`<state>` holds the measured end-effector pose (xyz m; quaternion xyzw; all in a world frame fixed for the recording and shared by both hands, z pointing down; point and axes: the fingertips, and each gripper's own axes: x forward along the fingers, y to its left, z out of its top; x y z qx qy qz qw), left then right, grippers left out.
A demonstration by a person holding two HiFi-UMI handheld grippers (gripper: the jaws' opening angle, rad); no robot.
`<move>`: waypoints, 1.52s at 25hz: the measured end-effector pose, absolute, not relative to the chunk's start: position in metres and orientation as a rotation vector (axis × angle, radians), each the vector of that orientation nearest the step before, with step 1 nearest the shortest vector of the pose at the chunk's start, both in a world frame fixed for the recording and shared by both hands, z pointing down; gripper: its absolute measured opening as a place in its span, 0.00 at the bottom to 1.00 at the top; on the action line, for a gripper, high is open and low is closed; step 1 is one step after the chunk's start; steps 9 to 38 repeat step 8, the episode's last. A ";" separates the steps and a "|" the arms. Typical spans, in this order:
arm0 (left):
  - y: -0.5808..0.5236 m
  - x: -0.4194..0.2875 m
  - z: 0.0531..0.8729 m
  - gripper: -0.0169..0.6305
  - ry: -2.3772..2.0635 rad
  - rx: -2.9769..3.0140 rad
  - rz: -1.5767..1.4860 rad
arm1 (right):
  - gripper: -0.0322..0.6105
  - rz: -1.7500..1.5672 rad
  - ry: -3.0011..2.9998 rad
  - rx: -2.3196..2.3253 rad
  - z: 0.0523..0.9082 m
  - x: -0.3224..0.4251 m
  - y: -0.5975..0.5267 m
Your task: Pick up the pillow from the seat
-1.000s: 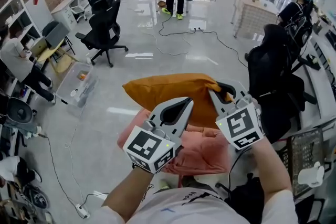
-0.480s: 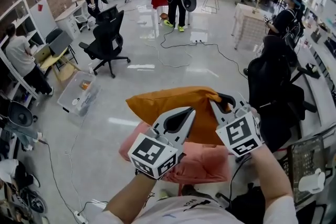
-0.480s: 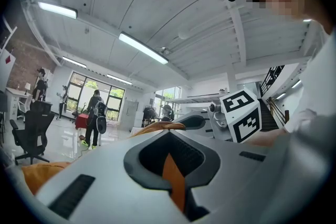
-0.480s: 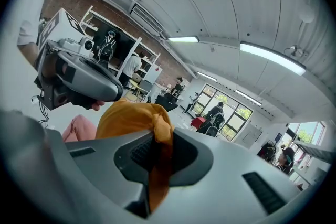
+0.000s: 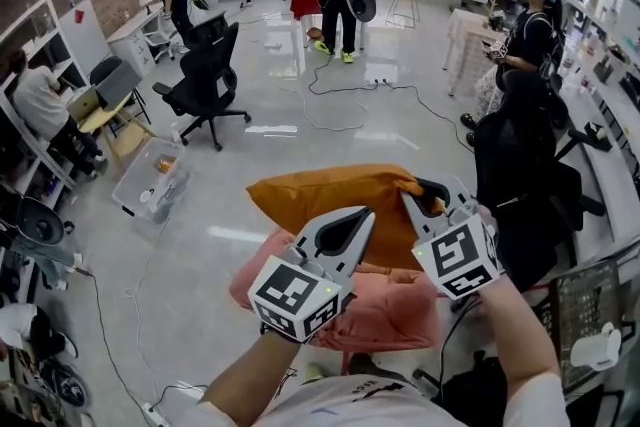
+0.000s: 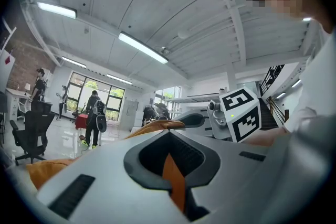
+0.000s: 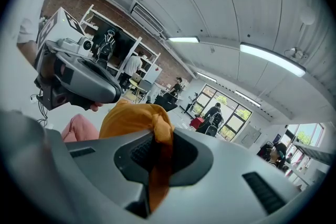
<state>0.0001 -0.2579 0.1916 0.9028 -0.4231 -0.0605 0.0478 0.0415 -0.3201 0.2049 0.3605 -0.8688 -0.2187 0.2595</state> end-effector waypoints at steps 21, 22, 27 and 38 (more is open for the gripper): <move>-0.260 0.004 0.194 0.04 -1.300 2.750 -0.178 | 0.11 -0.586 -2.352 0.987 0.204 0.048 -0.324; -0.260 0.004 0.194 0.04 -1.300 2.750 -0.178 | 0.11 -0.586 -2.352 0.987 0.204 0.048 -0.324; -0.260 0.004 0.194 0.04 -1.300 2.750 -0.178 | 0.11 -0.586 -2.352 0.987 0.204 0.048 -0.324; -0.260 0.004 0.194 0.04 -1.300 2.750 -0.178 | 0.11 -0.586 -2.352 0.987 0.204 0.048 -0.324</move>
